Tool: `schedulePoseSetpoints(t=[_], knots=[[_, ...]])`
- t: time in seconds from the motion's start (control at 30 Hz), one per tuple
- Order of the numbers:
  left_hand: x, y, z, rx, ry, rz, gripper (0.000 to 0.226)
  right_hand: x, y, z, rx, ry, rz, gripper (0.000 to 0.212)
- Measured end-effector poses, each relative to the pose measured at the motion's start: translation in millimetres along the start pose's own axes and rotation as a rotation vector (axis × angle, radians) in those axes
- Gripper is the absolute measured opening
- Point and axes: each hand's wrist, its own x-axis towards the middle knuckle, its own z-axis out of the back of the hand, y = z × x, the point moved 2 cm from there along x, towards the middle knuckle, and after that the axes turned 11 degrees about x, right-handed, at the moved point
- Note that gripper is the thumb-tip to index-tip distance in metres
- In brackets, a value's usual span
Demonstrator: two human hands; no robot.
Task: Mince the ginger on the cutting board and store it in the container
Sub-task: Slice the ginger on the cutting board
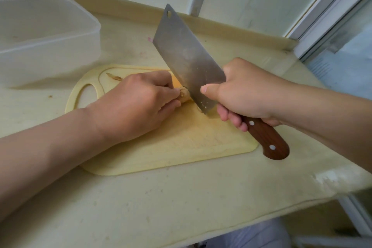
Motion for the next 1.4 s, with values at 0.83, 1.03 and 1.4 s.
schedulePoseSetpoints(t=[0.83,1.03,1.4], knots=[[-4,2,1,-0.054,0.023,0.064,0.022,-7,-31,-22,0.069,-0.155,0.179,0.033],[-4,4,0,-0.056,0.009,0.094,0.017,-13,-41,-21,0.161,-0.191,0.224,0.039],[-1,3,4,-0.074,0.013,0.085,0.016,-13,-39,-19,0.169,-0.176,0.192,0.043]])
